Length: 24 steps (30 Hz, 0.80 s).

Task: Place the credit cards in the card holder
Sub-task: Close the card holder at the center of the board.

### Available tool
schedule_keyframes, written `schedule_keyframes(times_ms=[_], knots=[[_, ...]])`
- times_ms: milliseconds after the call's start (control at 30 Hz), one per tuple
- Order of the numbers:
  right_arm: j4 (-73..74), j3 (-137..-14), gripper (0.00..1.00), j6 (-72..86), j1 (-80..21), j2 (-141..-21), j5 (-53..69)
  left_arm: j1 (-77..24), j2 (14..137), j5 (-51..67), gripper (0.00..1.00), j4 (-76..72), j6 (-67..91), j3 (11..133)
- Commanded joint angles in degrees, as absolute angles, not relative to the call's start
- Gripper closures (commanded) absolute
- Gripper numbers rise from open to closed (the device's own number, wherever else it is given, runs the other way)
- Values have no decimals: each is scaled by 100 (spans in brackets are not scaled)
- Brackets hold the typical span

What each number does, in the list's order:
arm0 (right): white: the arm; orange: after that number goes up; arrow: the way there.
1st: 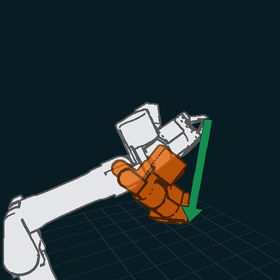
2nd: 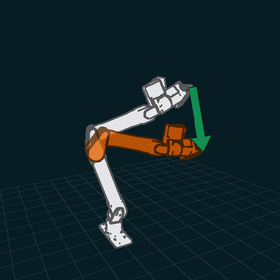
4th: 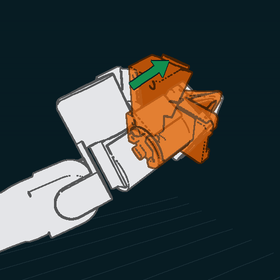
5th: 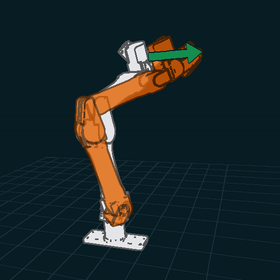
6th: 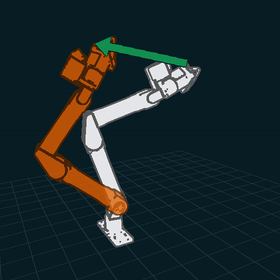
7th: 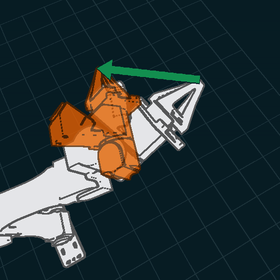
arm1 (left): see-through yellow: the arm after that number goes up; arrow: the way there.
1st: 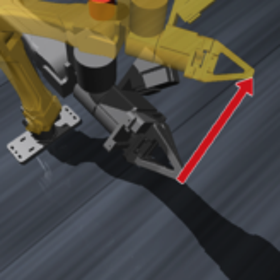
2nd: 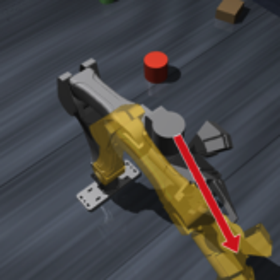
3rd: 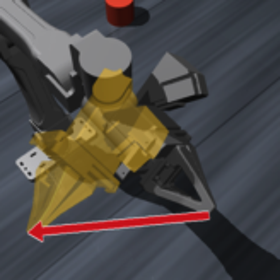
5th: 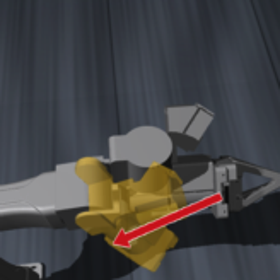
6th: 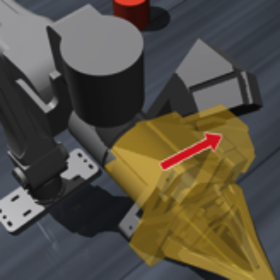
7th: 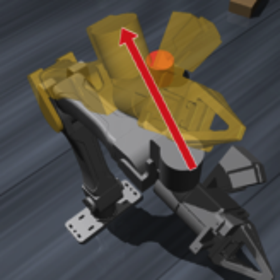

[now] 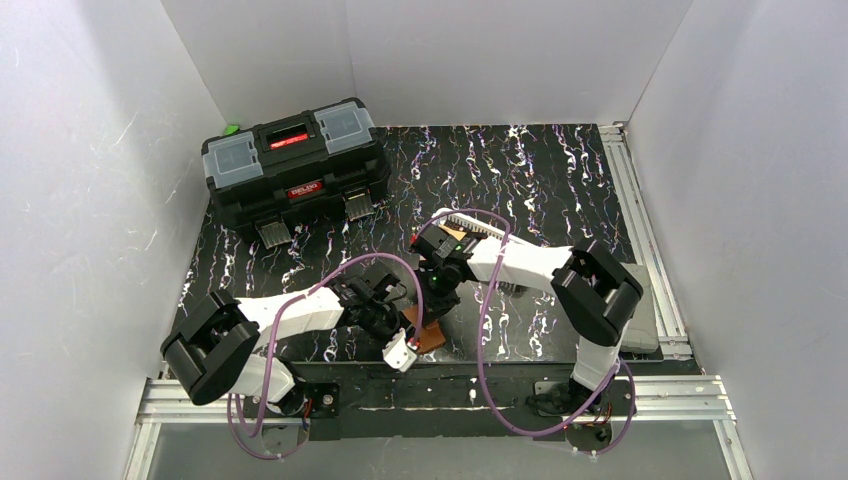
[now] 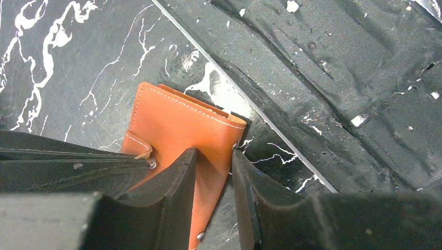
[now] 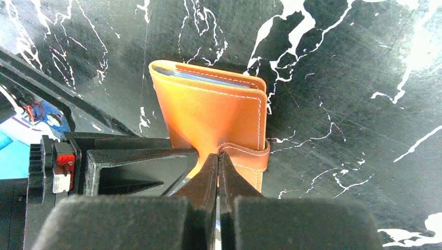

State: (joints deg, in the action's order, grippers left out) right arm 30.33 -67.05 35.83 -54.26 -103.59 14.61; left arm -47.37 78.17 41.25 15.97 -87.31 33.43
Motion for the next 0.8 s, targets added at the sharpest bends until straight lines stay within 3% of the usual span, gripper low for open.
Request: schedule_keyframes(times_ms=[0,767], knots=[[2743,-6677,99,3509,-5522,-10759,1351,-4790,7934,3990,72,2012,-8583,3330],[3016,-6555,99,3454,-5737,-11292,795,-4795,8047,3793,75,2094,-8397,3583]])
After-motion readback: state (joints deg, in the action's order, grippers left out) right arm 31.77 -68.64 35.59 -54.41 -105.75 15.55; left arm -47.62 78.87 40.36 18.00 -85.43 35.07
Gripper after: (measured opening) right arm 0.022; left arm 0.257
